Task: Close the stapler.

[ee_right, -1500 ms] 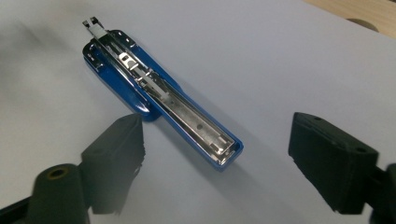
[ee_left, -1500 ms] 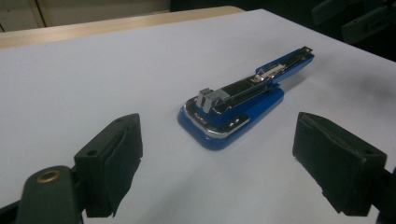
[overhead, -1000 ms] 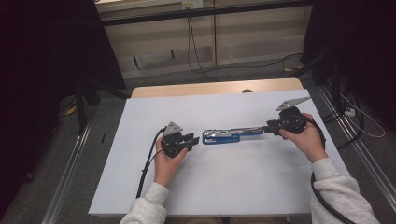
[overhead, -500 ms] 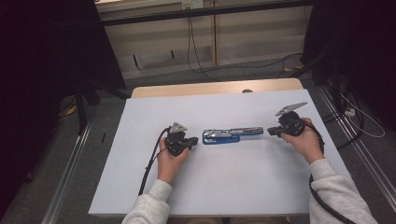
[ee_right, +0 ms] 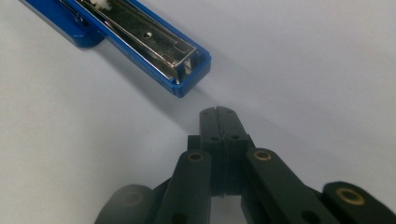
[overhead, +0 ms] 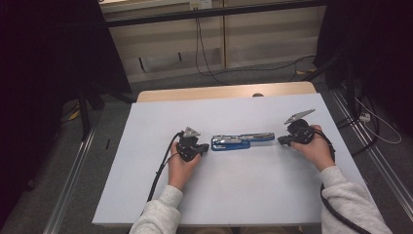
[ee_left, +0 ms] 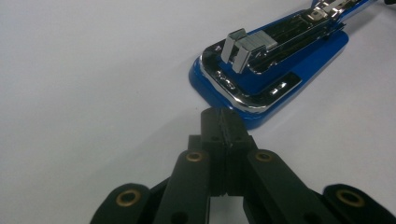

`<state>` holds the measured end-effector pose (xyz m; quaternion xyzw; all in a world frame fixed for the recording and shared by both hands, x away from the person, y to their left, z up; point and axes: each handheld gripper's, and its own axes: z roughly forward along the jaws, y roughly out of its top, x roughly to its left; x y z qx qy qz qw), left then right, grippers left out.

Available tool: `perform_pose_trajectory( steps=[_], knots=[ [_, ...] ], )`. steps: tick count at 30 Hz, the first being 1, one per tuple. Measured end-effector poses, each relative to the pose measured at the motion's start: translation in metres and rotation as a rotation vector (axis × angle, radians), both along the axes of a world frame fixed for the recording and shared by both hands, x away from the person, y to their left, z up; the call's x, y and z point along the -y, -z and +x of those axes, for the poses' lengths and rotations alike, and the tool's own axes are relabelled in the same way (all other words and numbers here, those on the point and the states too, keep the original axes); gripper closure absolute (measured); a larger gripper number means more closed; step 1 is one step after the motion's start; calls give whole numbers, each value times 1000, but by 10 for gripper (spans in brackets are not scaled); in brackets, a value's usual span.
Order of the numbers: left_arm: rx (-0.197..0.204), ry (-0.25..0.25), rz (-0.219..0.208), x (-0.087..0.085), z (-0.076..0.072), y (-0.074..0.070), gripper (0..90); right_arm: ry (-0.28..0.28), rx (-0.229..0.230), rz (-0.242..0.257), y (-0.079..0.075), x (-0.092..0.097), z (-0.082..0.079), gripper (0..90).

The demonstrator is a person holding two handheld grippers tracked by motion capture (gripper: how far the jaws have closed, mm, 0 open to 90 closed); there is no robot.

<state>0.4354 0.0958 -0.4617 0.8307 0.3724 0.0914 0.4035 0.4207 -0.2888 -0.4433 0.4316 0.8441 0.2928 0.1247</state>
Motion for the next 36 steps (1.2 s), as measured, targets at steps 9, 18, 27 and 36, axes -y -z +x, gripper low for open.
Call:
perform_pose_trajectory(
  steps=[9, 18, 27, 36],
  knots=[
    [2, 5, 13, 4, 3, 0, 898, 2, 4, 1, 3, -6, 3, 900],
    [4, 2, 18, 6, 2, 0, 898, -4, 12, 10, 4, -11, 5, 900],
    [4, 1, 9, 10, 3, 0, 900, -10, 12, 52, 5, -11, 6, 900],
    [0, 7, 8, 9, 4, 0, 900, -29, 57, 67, -7, -17, 4, 900]
  ],
)
